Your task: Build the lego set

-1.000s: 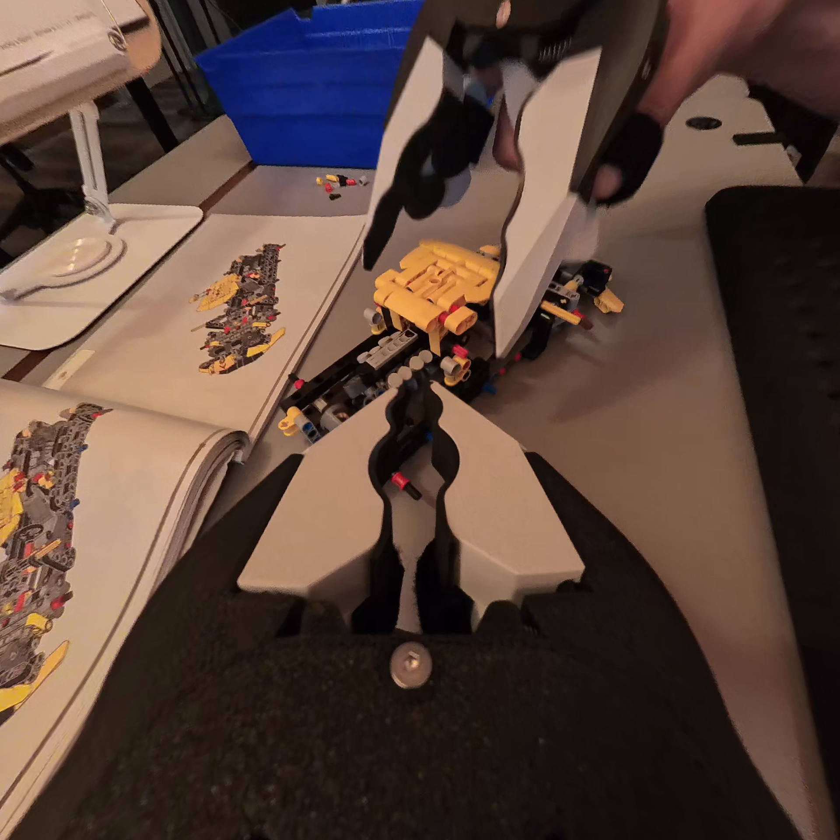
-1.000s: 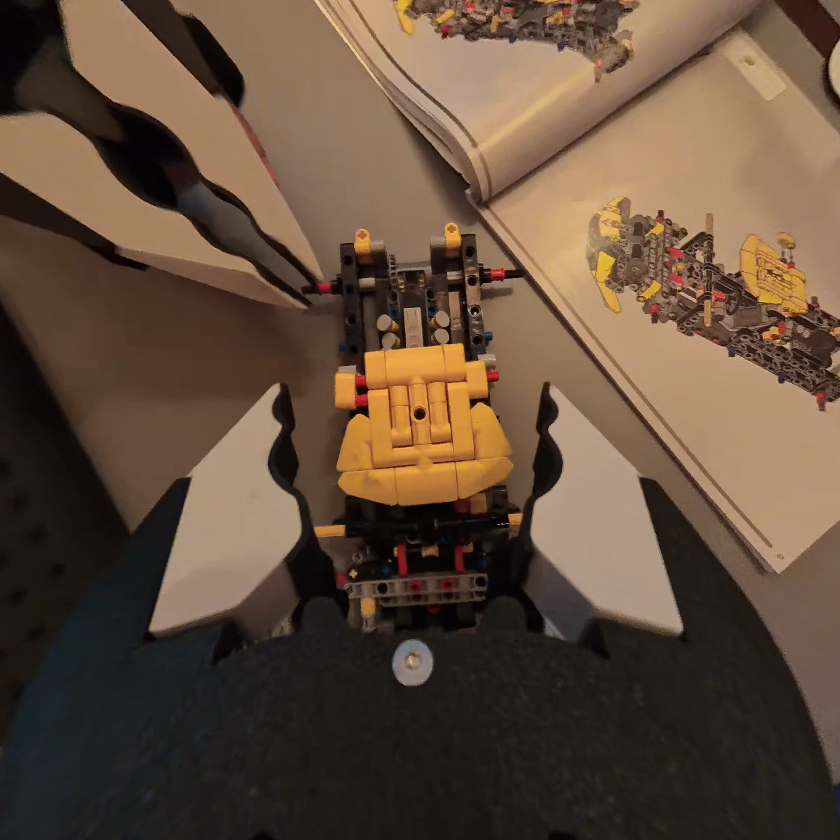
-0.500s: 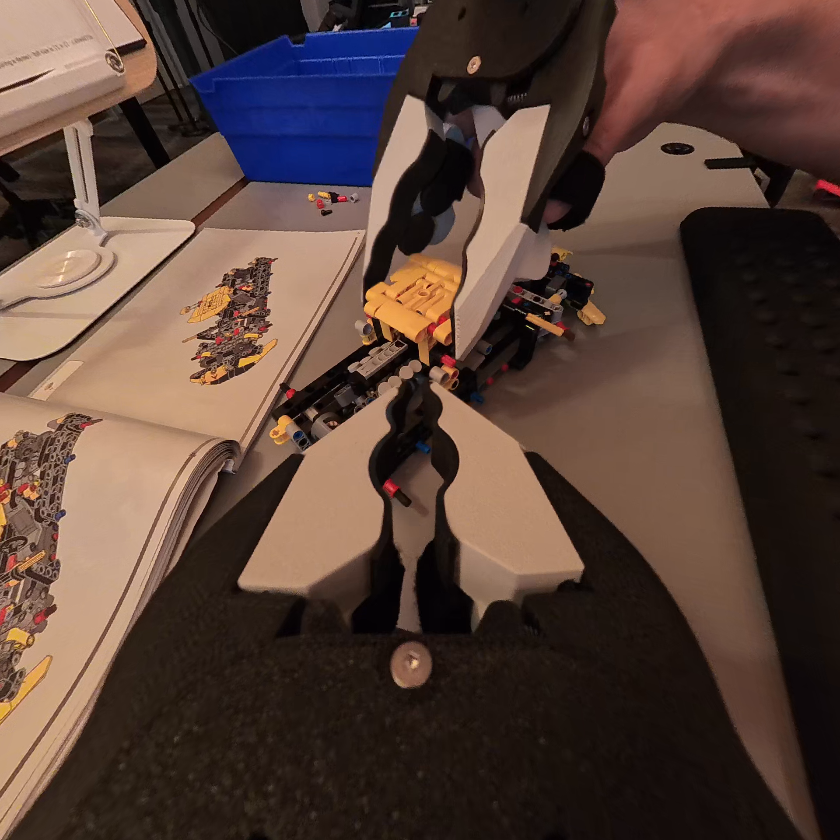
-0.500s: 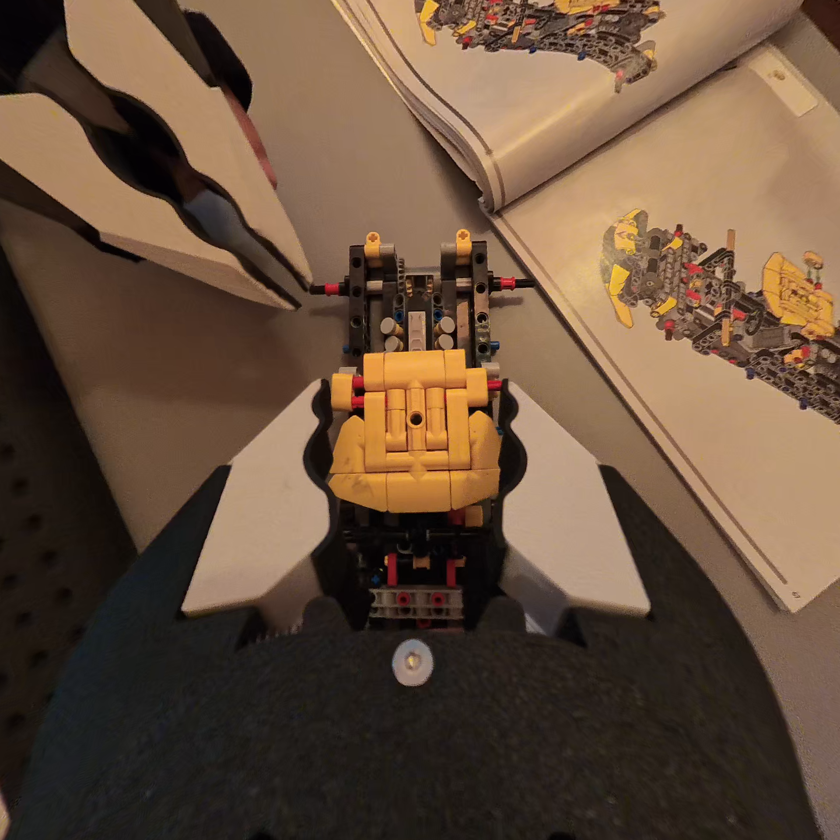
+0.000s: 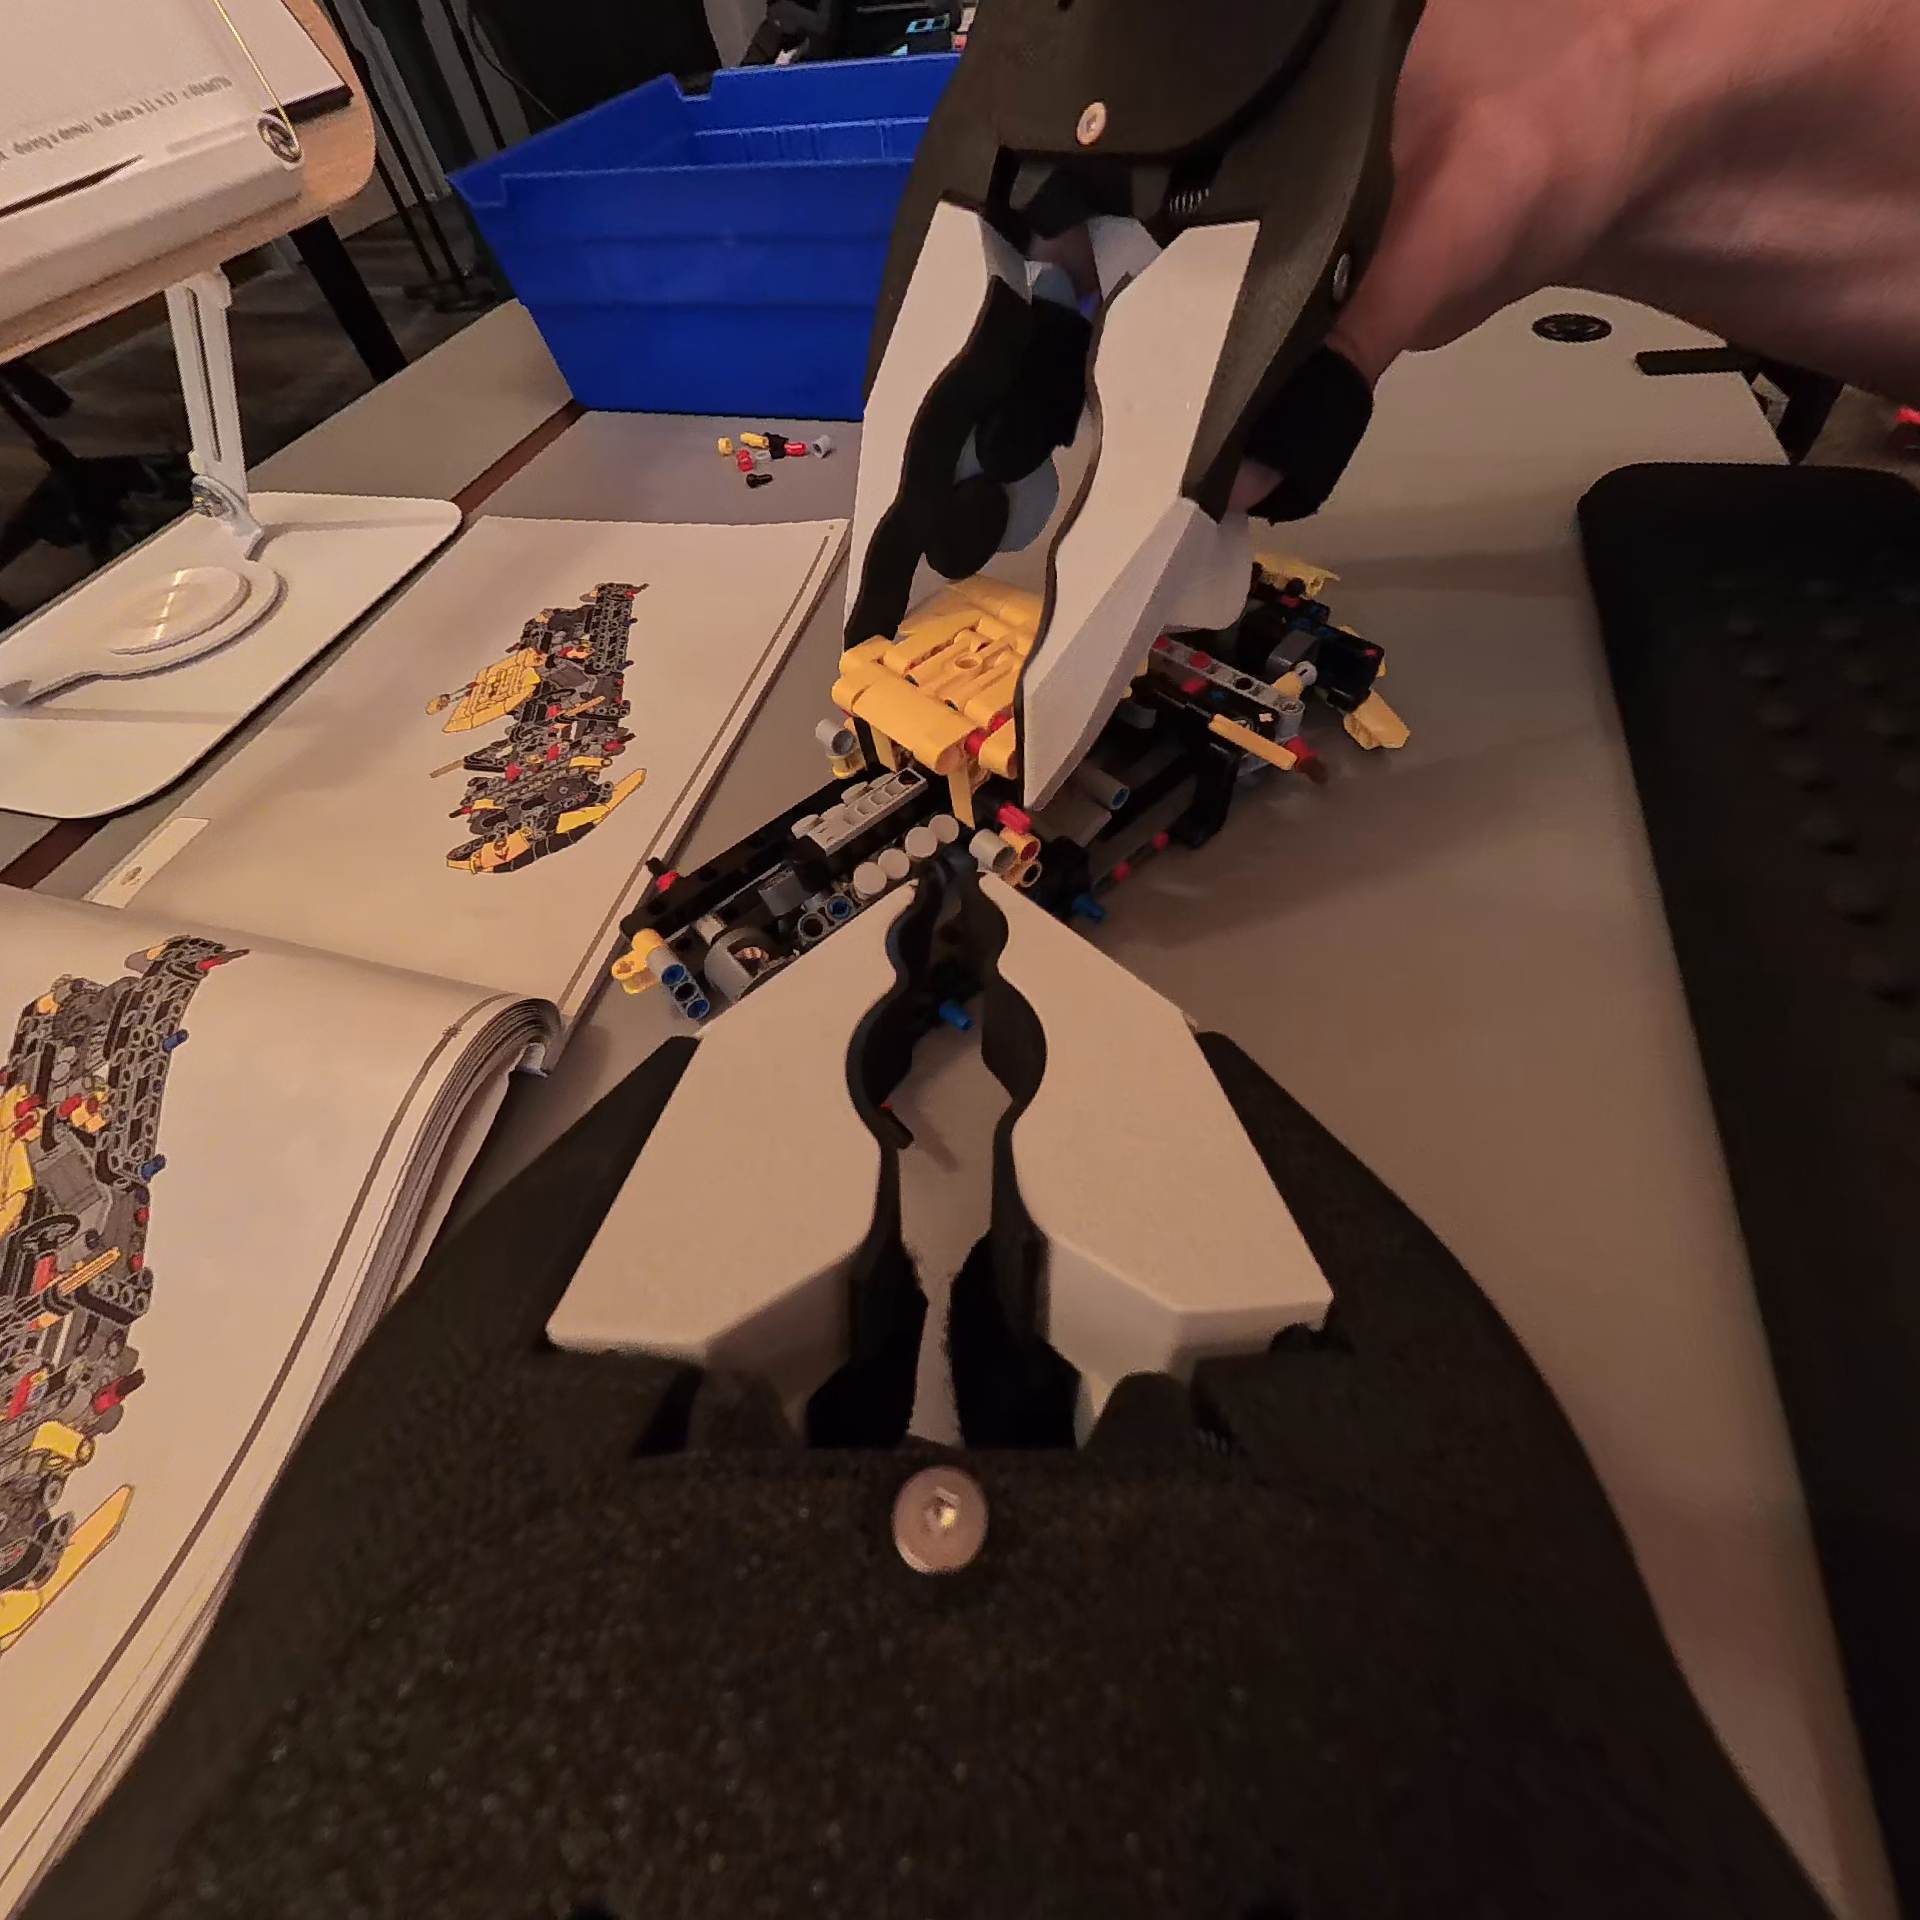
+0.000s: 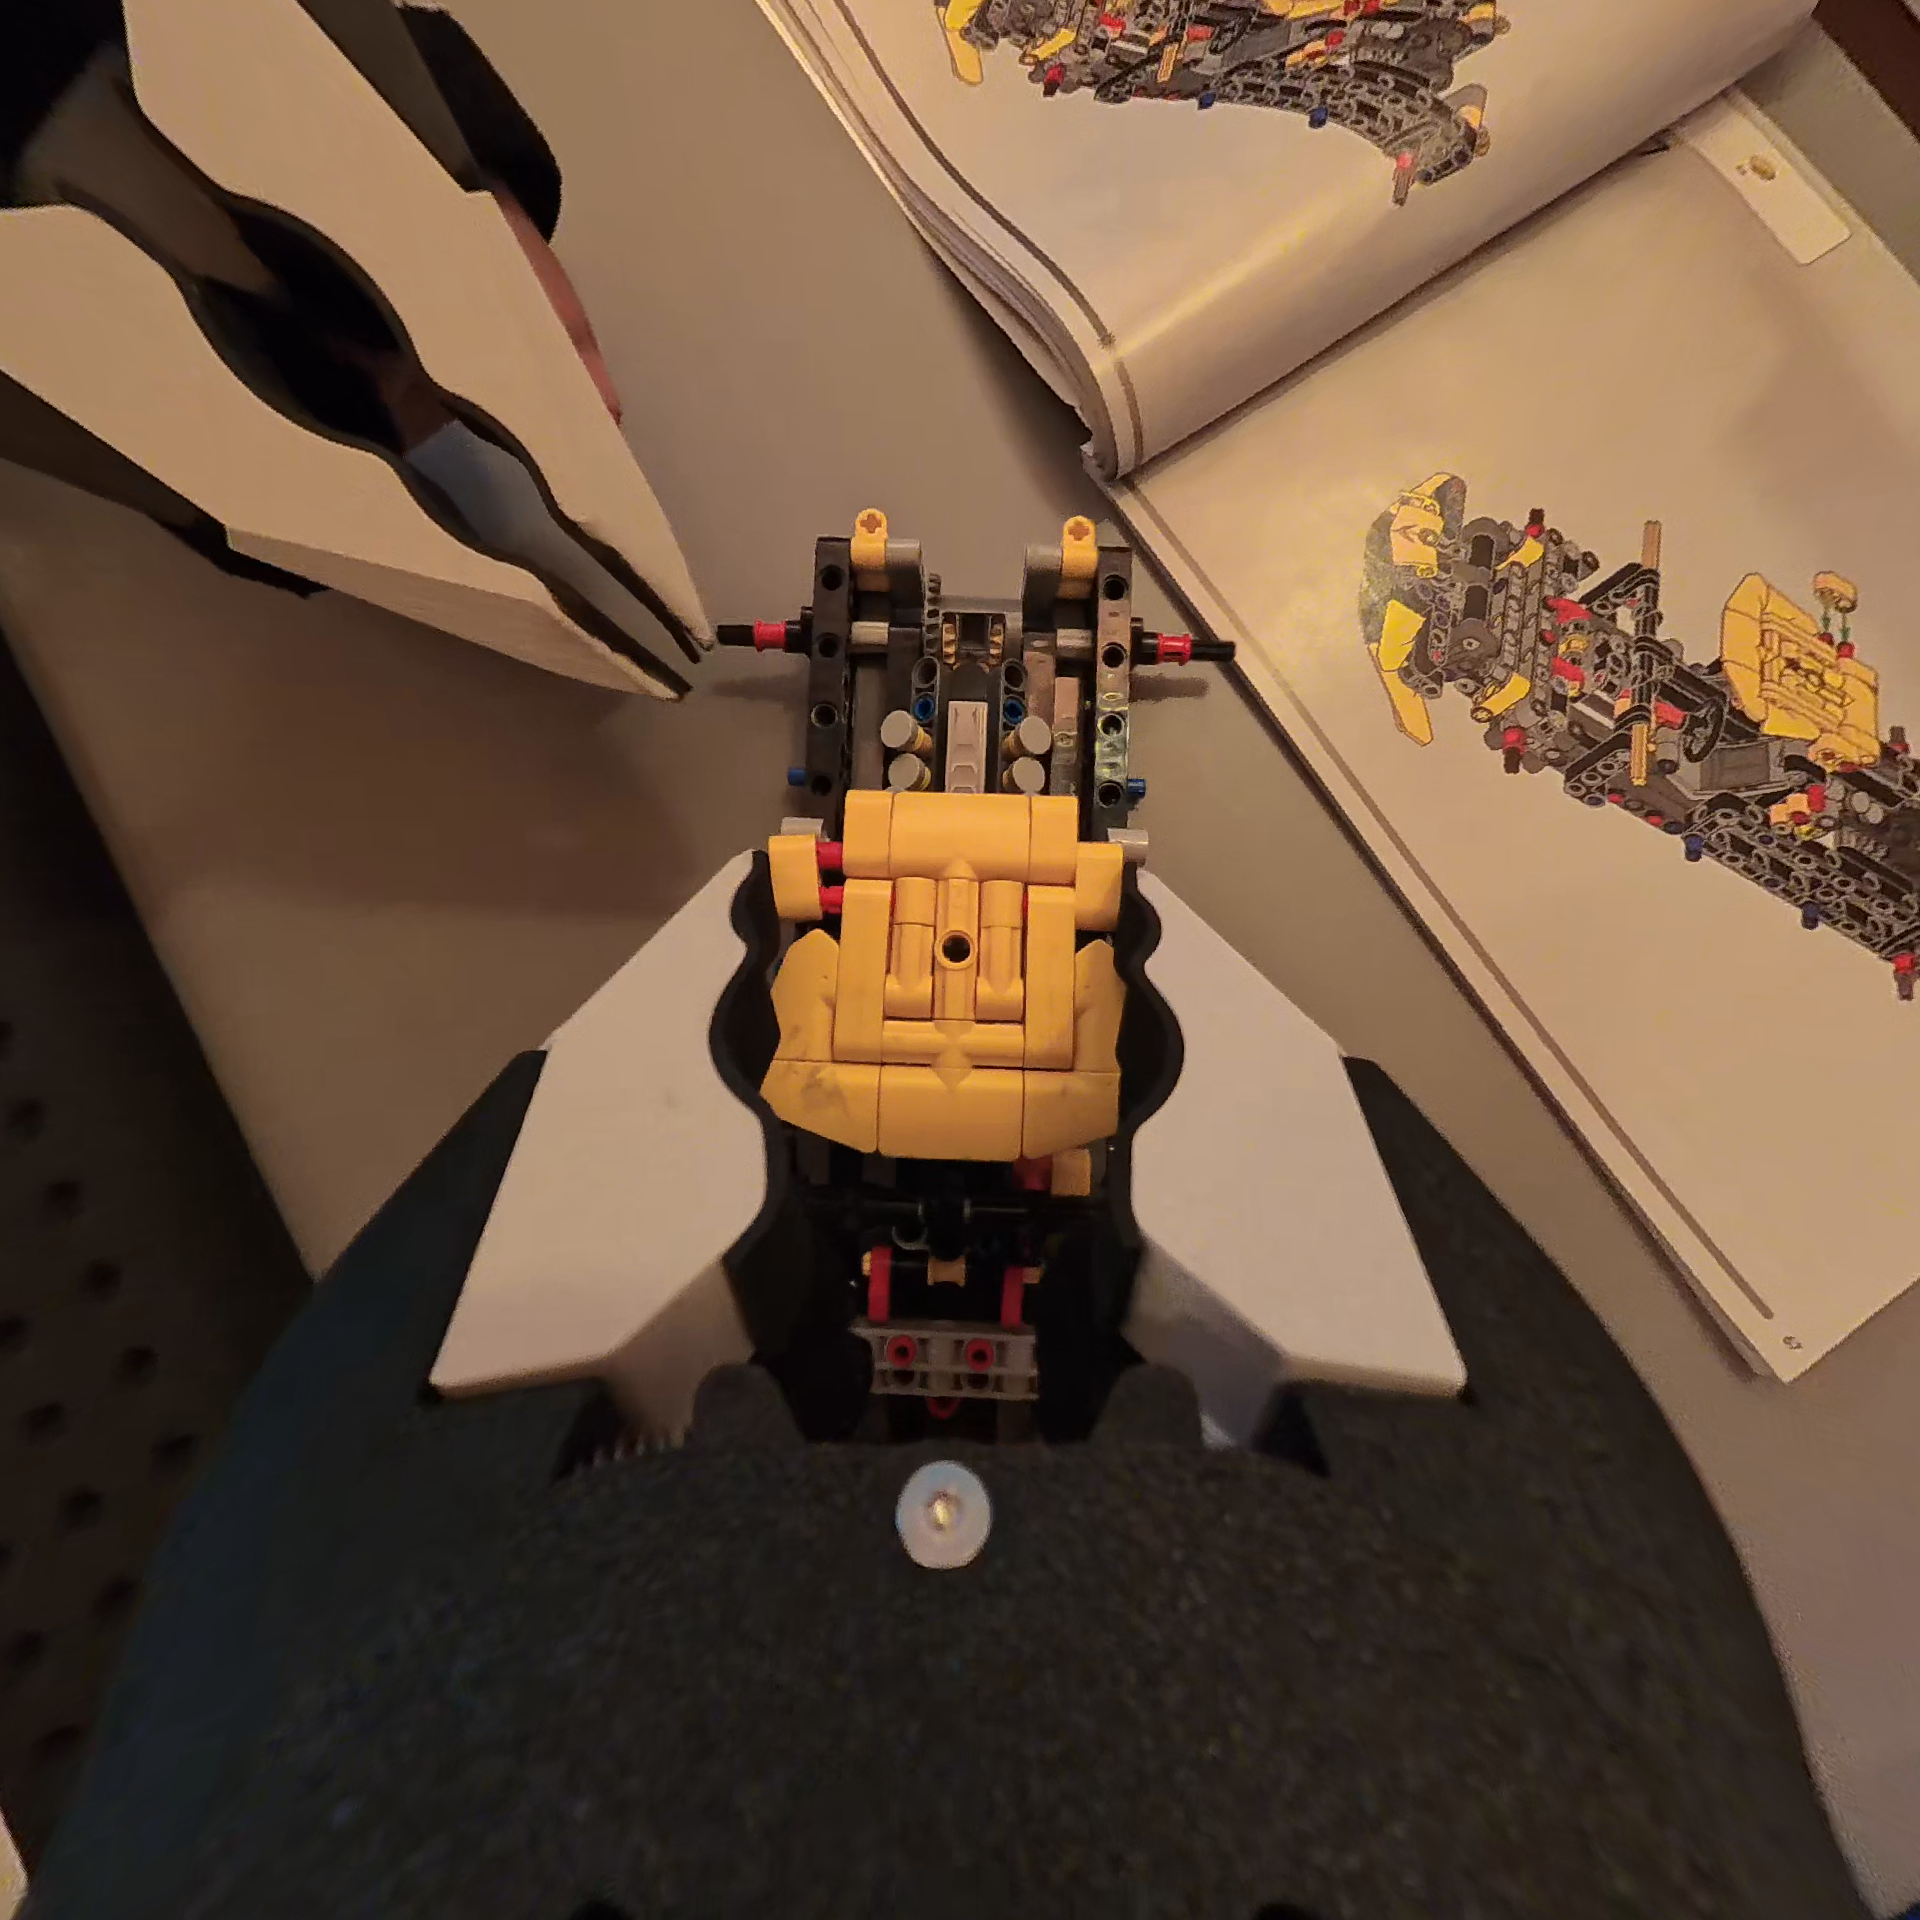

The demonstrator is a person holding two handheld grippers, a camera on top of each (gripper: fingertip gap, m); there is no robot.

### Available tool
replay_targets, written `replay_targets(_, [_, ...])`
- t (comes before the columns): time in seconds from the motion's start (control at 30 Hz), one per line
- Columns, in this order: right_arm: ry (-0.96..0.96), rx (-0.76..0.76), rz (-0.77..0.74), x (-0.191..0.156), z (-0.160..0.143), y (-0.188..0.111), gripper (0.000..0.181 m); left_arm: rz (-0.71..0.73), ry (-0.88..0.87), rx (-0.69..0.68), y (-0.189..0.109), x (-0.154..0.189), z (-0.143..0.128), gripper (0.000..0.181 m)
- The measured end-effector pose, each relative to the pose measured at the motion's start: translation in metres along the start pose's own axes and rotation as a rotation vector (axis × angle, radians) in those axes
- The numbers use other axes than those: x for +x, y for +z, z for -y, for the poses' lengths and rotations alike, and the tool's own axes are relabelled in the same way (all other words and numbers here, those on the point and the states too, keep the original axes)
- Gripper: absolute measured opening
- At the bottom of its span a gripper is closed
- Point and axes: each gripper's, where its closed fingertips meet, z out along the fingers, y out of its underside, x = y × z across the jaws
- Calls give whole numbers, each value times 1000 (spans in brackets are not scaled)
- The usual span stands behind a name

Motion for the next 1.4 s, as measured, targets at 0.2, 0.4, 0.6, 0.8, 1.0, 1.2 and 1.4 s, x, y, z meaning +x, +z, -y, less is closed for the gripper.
replay_targets(0.2, [-10,9,1,0,1,1,65,0,5,-9,1,1,-2,4])
replay_targets(0.4, [-41,-7,-6,-5,2,2,77,5,6,-8,0,0,-1,4])
replay_targets(0.6, [-1,37,-30,0,9,3,67,5,12,-9,1,1,-1,4])
replay_targets(0.8, [-24,40,-36,1,9,3,65,5,21,-12,1,2,-1,4])
replay_targets(1.0, [-33,47,-40,4,9,3,63,14,23,-11,1,1,-1,4])
replay_targets(1.2, [-104,48,-10,4,9,2,65,28,4,-26,5,-4,-6,4])
replay_targets(1.4, [-95,63,4,8,2,-11,93,43,-46,-68,8,-24,-22,25])
